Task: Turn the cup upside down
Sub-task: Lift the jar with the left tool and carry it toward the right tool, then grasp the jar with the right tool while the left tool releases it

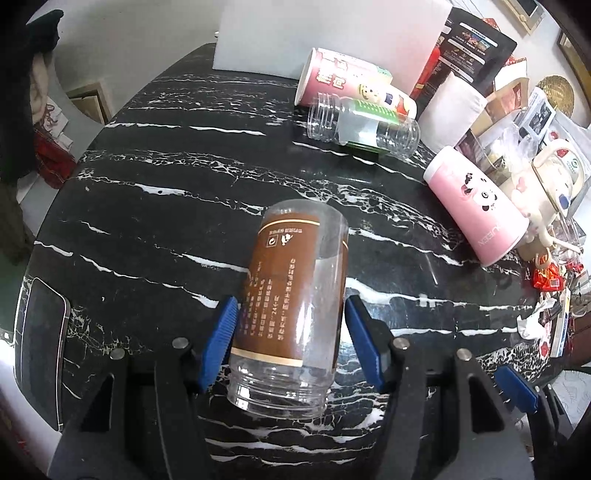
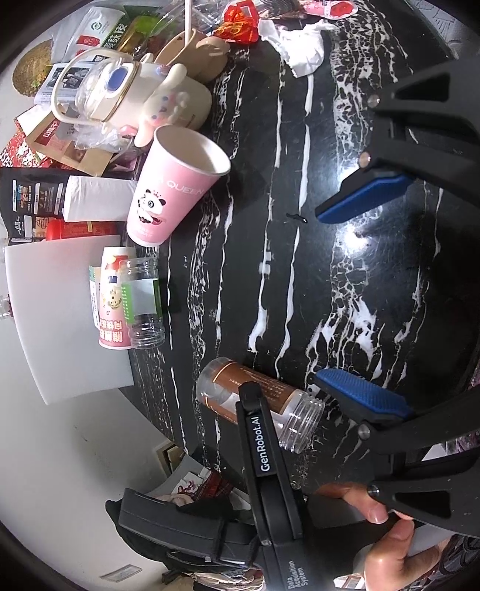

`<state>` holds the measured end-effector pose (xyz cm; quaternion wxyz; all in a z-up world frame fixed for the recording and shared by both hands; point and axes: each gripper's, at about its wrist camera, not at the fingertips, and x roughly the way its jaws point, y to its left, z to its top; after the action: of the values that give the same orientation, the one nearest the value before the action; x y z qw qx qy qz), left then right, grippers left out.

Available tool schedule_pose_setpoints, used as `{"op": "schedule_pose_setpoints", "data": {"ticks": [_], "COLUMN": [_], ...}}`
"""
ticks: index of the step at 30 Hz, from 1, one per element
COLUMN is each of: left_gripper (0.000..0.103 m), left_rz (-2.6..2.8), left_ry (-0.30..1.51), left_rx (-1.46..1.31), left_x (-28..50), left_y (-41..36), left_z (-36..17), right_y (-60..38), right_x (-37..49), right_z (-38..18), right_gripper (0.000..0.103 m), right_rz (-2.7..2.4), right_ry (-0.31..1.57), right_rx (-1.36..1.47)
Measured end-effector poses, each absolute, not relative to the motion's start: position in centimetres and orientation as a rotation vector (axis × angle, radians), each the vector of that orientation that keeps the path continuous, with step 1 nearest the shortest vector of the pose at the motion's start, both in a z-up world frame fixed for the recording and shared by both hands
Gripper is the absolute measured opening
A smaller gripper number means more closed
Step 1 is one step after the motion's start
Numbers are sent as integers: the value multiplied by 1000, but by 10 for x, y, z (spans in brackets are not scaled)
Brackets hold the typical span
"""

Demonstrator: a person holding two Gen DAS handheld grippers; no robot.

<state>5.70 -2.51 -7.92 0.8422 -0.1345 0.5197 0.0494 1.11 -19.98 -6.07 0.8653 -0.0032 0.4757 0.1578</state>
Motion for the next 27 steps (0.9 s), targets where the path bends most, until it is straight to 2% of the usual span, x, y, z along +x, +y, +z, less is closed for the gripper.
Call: {"op": "schedule_pose_setpoints", "data": {"ticks": [3, 11, 14, 21, 27], "left_gripper": [63, 63, 70, 77, 77], "left_rz": [96, 101, 98, 130, 190], "left_ry": [1128, 1102, 1082, 1036, 1026], "left_rx": [-270, -217, -196, -167, -192], "left_x": [57, 48, 42, 26, 23], "left_y": [-26, -18, -9, 27, 69], "left_z": [-80, -59, -45, -19, -14], "right_y": [-198, -192, -187, -161, -129], "right_x": [11, 15, 21, 36, 48], "right_z": [-61, -58, -55, -44, -40], "right_gripper": [81, 81, 81, 81, 81], "right_rz": [332, 325, 333, 337, 368], "right_ry": [1000, 1003, 999, 971, 987], "right_rx": [-9, -32, -34, -86, -72]}}
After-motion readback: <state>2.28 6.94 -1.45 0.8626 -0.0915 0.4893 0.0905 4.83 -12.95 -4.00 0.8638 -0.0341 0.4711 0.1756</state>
